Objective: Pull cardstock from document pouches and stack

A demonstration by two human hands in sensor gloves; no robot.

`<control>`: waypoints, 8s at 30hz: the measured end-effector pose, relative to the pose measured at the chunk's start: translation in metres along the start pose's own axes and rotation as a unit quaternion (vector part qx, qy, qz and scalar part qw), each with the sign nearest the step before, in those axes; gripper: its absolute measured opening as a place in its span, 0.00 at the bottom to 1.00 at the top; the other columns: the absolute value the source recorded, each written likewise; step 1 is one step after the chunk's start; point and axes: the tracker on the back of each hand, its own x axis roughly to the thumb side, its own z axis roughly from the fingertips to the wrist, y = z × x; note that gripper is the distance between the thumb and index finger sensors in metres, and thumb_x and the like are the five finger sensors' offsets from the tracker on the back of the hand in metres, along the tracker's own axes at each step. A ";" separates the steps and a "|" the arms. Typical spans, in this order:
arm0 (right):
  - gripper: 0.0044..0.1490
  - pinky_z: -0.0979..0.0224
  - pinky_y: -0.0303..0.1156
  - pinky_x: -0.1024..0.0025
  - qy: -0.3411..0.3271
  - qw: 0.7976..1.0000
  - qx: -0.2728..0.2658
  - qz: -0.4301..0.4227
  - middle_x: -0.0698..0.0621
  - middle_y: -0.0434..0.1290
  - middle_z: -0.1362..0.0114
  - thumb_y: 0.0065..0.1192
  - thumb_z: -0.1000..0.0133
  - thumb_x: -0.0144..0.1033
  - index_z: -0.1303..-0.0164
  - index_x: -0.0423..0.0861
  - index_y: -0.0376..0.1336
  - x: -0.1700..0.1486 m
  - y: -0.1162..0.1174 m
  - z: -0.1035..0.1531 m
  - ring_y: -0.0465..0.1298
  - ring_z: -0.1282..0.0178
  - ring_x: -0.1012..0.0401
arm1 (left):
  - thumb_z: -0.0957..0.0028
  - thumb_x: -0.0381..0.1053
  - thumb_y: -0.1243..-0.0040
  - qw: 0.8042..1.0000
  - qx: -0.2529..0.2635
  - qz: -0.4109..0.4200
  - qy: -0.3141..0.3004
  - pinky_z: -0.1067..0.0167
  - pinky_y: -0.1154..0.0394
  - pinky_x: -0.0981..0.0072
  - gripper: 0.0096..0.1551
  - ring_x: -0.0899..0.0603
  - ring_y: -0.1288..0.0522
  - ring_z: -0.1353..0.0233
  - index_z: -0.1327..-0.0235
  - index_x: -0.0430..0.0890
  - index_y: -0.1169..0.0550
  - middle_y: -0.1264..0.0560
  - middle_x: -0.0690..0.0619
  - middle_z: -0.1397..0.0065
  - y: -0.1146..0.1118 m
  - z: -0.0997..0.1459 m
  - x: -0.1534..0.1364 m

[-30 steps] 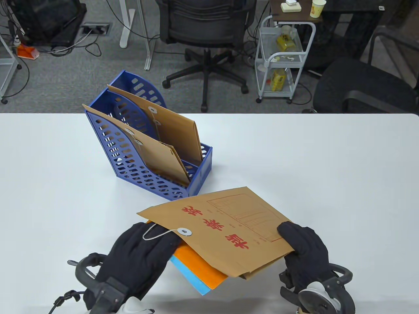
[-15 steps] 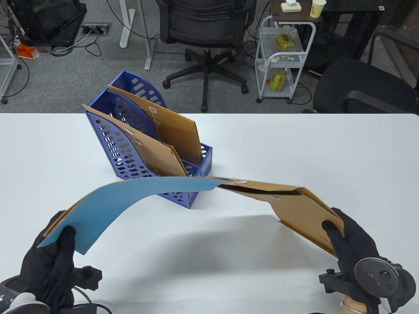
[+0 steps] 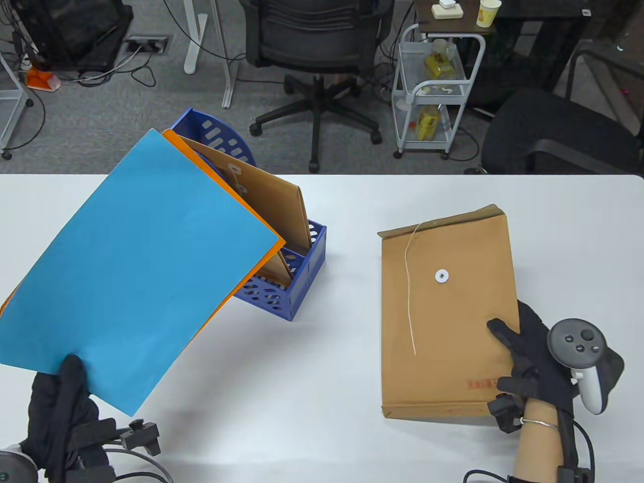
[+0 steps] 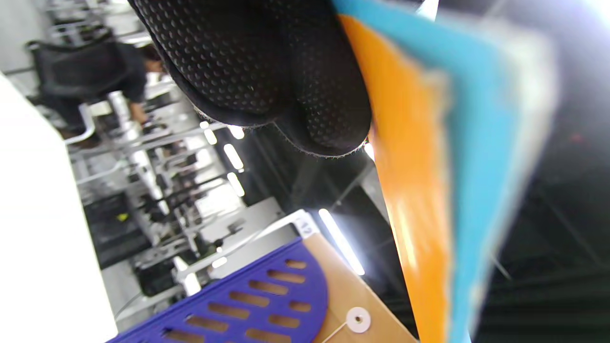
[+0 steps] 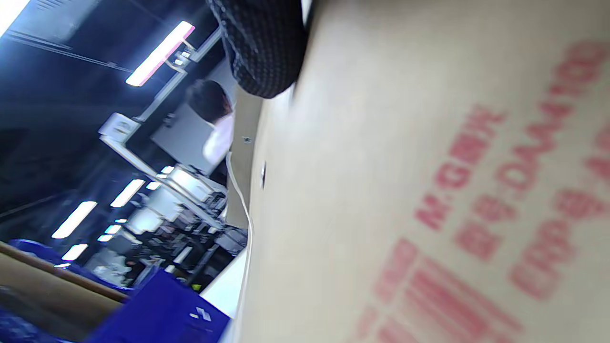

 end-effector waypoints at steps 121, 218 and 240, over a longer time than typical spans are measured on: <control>0.21 0.31 0.76 0.60 -0.383 0.889 -0.170 -0.184 0.54 0.72 0.25 0.52 0.26 0.41 0.22 0.59 0.56 0.054 0.044 0.131 0.77 0.30 0.55 | 0.30 0.59 0.45 0.902 -0.249 -0.074 -0.346 0.30 0.39 0.24 0.58 0.21 0.41 0.20 0.13 0.29 0.62 0.56 0.18 0.15 -0.224 0.134 0.163; 0.19 0.27 0.73 0.55 -0.452 0.854 -0.257 -0.011 0.54 0.71 0.25 0.55 0.26 0.40 0.25 0.59 0.58 0.062 0.047 0.145 0.75 0.27 0.53 | 0.38 0.62 0.39 0.743 -0.167 -0.414 -0.499 0.21 0.45 0.27 0.40 0.37 0.39 0.18 0.15 0.53 0.40 0.35 0.46 0.17 -0.188 0.122 0.180; 0.20 0.31 0.75 0.59 -0.480 0.814 -0.313 0.099 0.53 0.72 0.25 0.55 0.26 0.41 0.24 0.59 0.58 0.086 0.043 0.168 0.78 0.32 0.54 | 0.32 0.55 0.48 0.684 -0.185 -0.422 -0.565 0.25 0.28 0.46 0.20 0.47 0.25 0.26 0.28 0.58 0.28 0.23 0.55 0.26 -0.199 0.115 0.173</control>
